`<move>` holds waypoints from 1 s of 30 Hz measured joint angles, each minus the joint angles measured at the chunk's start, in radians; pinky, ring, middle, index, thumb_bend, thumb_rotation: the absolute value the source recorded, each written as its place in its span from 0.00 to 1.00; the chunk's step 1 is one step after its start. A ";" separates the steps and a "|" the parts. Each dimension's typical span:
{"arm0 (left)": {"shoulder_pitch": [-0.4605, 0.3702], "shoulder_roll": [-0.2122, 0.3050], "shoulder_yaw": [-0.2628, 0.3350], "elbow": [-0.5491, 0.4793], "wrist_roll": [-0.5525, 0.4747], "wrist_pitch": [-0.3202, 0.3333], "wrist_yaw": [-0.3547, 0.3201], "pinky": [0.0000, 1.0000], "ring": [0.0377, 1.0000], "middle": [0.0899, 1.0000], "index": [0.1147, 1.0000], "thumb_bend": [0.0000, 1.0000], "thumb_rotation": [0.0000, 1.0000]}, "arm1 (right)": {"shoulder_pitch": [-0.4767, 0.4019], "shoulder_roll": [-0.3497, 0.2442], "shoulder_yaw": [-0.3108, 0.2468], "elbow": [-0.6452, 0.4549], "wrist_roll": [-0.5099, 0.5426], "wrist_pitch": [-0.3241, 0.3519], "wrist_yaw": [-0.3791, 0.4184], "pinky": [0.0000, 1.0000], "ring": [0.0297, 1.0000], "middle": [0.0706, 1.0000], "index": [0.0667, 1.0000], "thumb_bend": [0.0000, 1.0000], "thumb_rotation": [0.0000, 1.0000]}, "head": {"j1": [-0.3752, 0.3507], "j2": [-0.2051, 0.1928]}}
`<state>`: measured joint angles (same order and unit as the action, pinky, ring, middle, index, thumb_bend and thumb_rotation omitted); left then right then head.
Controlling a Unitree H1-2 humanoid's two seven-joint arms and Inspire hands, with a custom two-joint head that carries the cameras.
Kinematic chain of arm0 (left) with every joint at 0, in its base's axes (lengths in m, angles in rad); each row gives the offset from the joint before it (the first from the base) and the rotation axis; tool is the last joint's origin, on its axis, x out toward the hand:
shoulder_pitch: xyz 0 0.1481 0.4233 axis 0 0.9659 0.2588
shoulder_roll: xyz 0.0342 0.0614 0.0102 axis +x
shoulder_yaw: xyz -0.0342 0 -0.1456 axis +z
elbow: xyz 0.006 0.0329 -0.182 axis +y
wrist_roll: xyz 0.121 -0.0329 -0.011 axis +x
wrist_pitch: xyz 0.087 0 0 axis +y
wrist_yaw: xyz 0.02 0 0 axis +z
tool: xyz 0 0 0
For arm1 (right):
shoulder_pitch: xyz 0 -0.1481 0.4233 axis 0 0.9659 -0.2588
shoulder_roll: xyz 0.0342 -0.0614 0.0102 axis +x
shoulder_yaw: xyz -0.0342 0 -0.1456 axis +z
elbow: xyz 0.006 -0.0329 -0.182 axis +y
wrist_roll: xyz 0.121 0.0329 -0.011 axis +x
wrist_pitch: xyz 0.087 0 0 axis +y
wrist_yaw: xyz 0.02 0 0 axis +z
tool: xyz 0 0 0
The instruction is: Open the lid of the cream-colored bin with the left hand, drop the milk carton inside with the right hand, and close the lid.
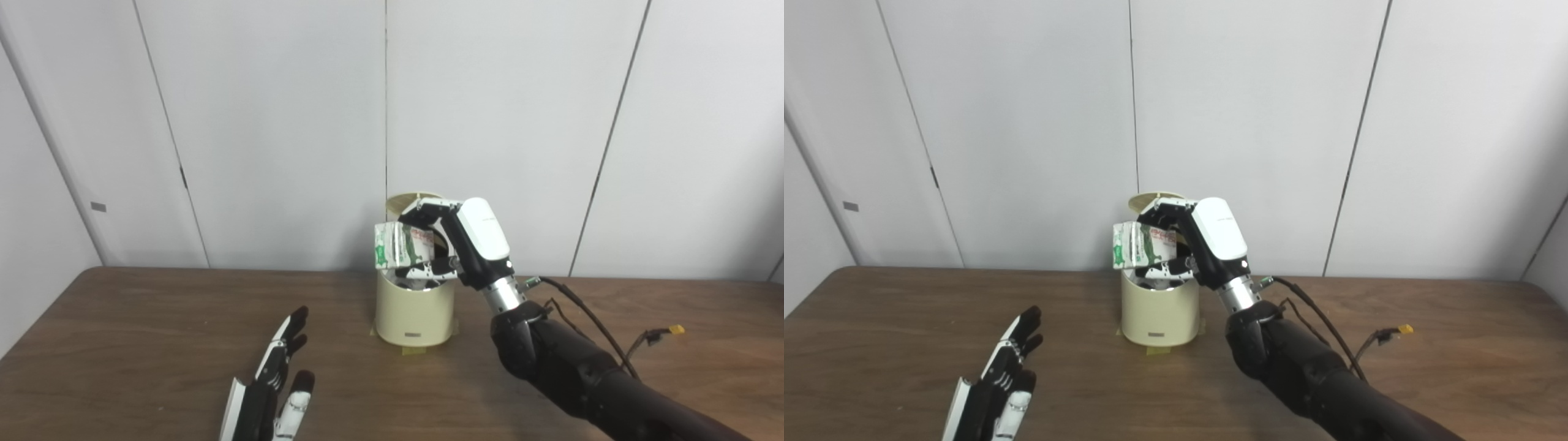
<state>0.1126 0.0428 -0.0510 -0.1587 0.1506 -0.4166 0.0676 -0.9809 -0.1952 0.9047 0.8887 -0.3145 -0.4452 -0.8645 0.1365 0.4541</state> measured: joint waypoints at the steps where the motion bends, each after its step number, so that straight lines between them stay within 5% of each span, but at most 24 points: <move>1: 0.000 0.000 0.000 0.000 -0.002 0.000 -0.001 0.94 0.97 0.97 0.95 0.48 0.79 | 0.004 0.000 -0.003 0.000 0.000 0.000 0.000 0.48 0.44 0.47 0.46 0.52 0.00 | 0.002 0.002; 15: 0.000 0.001 0.002 0.000 -0.019 0.001 -0.005 0.94 0.97 0.97 0.96 0.46 0.77 | 0.020 0.000 -0.031 0.001 0.001 0.000 0.001 0.48 0.44 0.47 0.46 0.52 0.00 | 0.003 0.005; 17: 0.000 0.001 0.002 0.000 -0.019 0.001 -0.006 0.94 0.97 0.97 0.96 0.45 0.77 | 0.020 0.000 -0.032 0.005 0.000 0.000 0.001 0.50 0.53 0.46 0.45 0.53 0.00 | 0.002 0.005; 19: 0.000 0.001 0.002 0.000 -0.019 0.001 -0.006 0.94 0.97 0.97 0.96 0.46 0.78 | 0.020 0.000 -0.032 0.012 0.000 0.000 0.001 0.52 0.57 0.57 0.46 0.52 0.11 | 0.002 0.005; 21: 0.000 0.001 0.002 0.000 -0.019 0.001 -0.006 0.94 0.97 0.97 0.95 0.47 0.78 | 0.022 0.000 -0.036 0.017 0.000 0.000 0.007 0.54 0.60 0.61 0.59 0.81 0.11 | 0.002 0.006; 22: 0.000 0.001 0.002 0.000 -0.019 0.002 -0.006 0.94 0.97 0.97 0.95 0.47 0.77 | 0.026 0.000 -0.043 0.017 0.000 0.000 0.012 0.55 0.61 0.62 0.61 0.85 0.11 | 0.002 0.006; 30: 0.001 0.001 0.002 -0.001 -0.018 0.005 -0.008 0.93 0.96 0.97 0.95 0.48 0.79 | 0.037 0.000 -0.071 0.017 0.003 0.000 0.034 0.57 0.63 0.65 0.66 0.92 0.14 | 0.002 0.005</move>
<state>0.1135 0.0441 -0.0490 -0.1600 0.1322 -0.4117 0.0593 -0.9437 -0.1952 0.8335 0.9057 -0.3111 -0.4451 -0.8305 0.1381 0.4587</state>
